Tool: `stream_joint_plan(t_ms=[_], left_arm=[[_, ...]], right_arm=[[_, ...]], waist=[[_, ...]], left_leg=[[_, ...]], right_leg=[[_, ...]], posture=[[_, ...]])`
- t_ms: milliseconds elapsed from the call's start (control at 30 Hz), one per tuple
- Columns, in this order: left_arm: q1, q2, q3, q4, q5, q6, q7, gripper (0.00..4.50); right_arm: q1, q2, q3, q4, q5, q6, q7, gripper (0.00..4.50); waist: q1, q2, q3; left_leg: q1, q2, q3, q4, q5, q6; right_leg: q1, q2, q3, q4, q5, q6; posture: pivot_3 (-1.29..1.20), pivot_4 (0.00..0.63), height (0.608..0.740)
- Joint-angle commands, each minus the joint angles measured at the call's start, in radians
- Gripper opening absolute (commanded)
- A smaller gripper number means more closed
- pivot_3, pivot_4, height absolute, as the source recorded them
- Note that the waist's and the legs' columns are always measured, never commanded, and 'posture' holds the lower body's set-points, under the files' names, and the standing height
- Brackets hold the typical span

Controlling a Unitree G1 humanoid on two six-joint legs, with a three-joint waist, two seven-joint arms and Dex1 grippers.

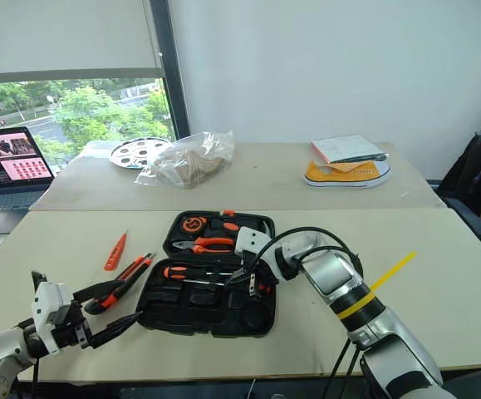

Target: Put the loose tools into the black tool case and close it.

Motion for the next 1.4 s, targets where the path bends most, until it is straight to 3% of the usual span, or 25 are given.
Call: stream_joint_plan(t_ms=[33, 233, 467, 500, 667, 767, 933, 1033, 1233, 1400], left_arm=[[0.043, 0.001, 0.077, -0.025, -0.013, -0.020, 0.025, 4.50], [0.193, -0.022, 0.263, 0.034, -0.053, -0.019, 0.049, 4.50], [0.283, -0.053, 0.425, 0.191, -0.067, -0.007, 0.110, 4.50], [0.282, -0.054, 0.433, 0.200, -0.074, 0.003, 0.116, 4.50], [0.197, -0.030, 0.412, 0.146, -0.122, 0.108, 0.178, 4.50], [0.095, 0.009, 0.365, 0.078, -0.142, 0.287, 0.308, 4.50], [-0.188, 0.082, 0.234, 0.010, -0.197, 0.663, 0.551, 4.50], [-0.405, 0.103, 0.088, 0.095, -0.081, 0.827, 0.717, 4.50], [-0.659, 0.020, -0.047, 0.257, 0.001, 0.866, 0.774, 4.50], [-0.737, -0.017, -0.153, 0.364, 0.076, 0.840, 0.732, 4.50]], right_arm=[[0.058, 0.029, -0.136, -0.080, 0.130, -0.085, 0.018, 0.06], [0.301, -0.046, -0.387, -0.255, 0.317, -0.210, 0.063, 1.73], [0.609, -0.017, -0.602, -0.230, 0.319, -0.589, 0.030, 4.28], [0.633, -0.018, -0.612, -0.230, 0.319, -0.599, 0.018, 4.41], [0.663, -0.010, -0.625, -0.278, 0.377, -0.598, -0.019, 4.41], [0.644, -0.001, -0.619, -0.298, 0.377, -0.609, -0.056, 4.41], [0.621, -0.004, -0.600, -0.329, 0.384, -0.587, -0.101, 4.41], [0.615, -0.012, -0.586, -0.332, 0.385, -0.582, -0.110, 4.41], [0.611, -0.030, -0.571, -0.339, 0.389, -0.573, -0.118, 4.41], [0.613, -0.032, -0.562, -0.352, 0.390, -0.565, -0.131, 4.41]], waist=[[0.000, 0.000, 0.000], [0.011, 0.000, 0.000], [0.028, 0.000, 0.000], [0.028, -0.001, 0.000], [0.030, -0.002, 0.000], [0.036, -0.004, 0.000], [0.042, -0.005, -0.001], [0.043, -0.005, -0.001], [0.031, -0.006, -0.001], [0.029, -0.006, 0.000]], left_leg=[[0.000, 0.000, 0.000, 0.000, 0.000, 0.000], [-0.004, 0.000, -0.002, -0.002, -0.001, 0.001], [-0.003, -0.001, -0.001, -0.002, -0.001, 0.002], [-0.003, -0.001, 0.000, -0.002, -0.001, 0.002], [0.001, -0.001, -0.001, -0.002, -0.001, 0.002], [0.001, -0.001, -0.003, -0.002, 0.003, 0.001], [0.001, -0.001, -0.006, -0.003, 0.008, -0.001], [0.002, -0.002, -0.005, -0.004, 0.008, -0.001], [0.002, -0.002, -0.004, -0.005, 0.009, -0.002], [0.002, -0.003, -0.002, -0.005, 0.009, -0.002]], right_leg=[[0.000, 0.000, 0.000, 0.000, 0.000, 0.000], [-0.002, 0.000, -0.003, -0.003, 0.000, 0.000], [-0.001, 0.000, -0.002, -0.004, -0.001, 0.001], [-0.001, 0.000, -0.001, -0.004, -0.001, 0.001], [0.002, -0.001, 0.001, -0.003, 0.002, 0.000], [0.003, -0.001, 0.001, -0.003, 0.005, -0.001], [0.004, -0.001, 0.002, -0.002, 0.008, -0.003], [0.004, 0.000, 0.001, -0.001, 0.008, -0.004], [0.003, 0.002, 0.000, -0.003, 0.008, -0.004], [0.002, 0.003, 0.000, -0.003, 0.008, -0.003]], posture=[[0.00, 0.150, 0.740], [0.00, 0.150, 0.740], [0.00, 0.150, 0.740], [0.00, 0.150, 0.740], [0.00, 0.150, 0.740], [0.00, 0.150, 0.740], [0.00, 0.150, 0.740], [0.00, 0.150, 0.740], [0.00, 0.150, 0.740], [0.00, 0.150, 0.740]])
